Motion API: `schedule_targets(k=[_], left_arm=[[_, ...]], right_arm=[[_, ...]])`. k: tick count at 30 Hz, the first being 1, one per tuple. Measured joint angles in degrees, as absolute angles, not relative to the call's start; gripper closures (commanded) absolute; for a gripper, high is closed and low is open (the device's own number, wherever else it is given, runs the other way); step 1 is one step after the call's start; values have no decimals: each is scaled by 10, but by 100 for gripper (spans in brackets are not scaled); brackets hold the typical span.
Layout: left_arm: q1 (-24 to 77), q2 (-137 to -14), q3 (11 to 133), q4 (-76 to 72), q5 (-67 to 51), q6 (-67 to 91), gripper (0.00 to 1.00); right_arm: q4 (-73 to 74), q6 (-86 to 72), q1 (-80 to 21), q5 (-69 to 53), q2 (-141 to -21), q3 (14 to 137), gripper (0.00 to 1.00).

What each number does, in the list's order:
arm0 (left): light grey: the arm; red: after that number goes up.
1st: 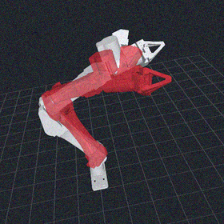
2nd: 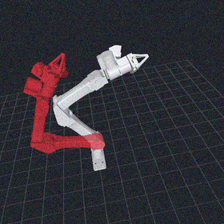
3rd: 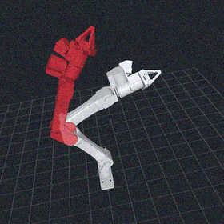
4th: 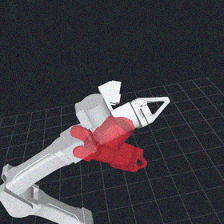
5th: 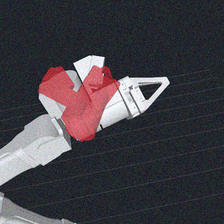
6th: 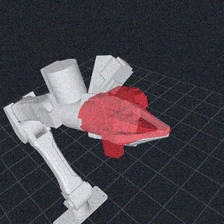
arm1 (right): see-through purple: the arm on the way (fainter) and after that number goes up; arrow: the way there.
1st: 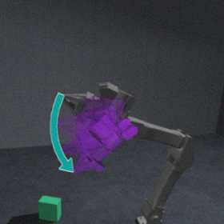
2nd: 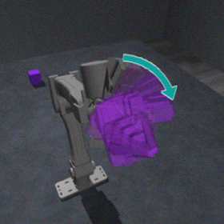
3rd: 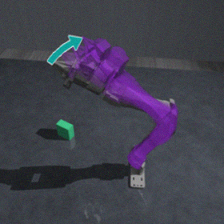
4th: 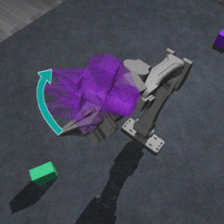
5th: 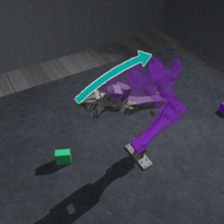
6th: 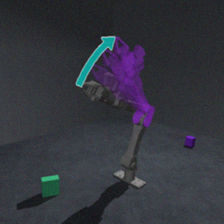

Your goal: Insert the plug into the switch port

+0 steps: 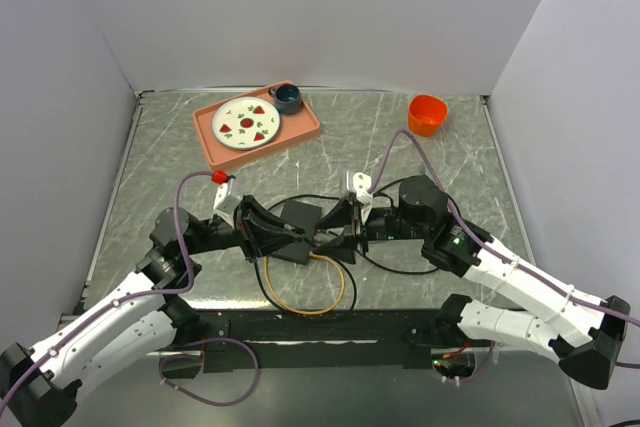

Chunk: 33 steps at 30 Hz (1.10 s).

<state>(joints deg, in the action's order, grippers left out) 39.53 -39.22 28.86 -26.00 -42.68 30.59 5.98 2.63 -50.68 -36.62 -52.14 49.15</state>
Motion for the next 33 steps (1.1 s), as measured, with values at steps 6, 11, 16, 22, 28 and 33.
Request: schedule_targets(k=[6, 11, 16, 22, 28, 33], left_arm=[[398, -396, 286, -265, -426, 306, 99], [402, -411, 286, -271, -425, 307, 99], [408, -415, 286, -283, -424, 312, 98], [410, -410, 286, -290, -417, 311, 32], [411, -379, 305, -222, -357, 304, 1], [411, -329, 327, -187, -270, 323, 3]], right_arm=[[12, -12, -506, -435, -536, 491, 49], [1, -30, -509, -455, -566, 491, 57], [10, -30, -512, -451, -587, 493, 100], [23, -29, -514, -426, -588, 503, 100], [44, -18, -518, -306, -549, 485, 100], [57, 3, -518, -218, -503, 458, 100]])
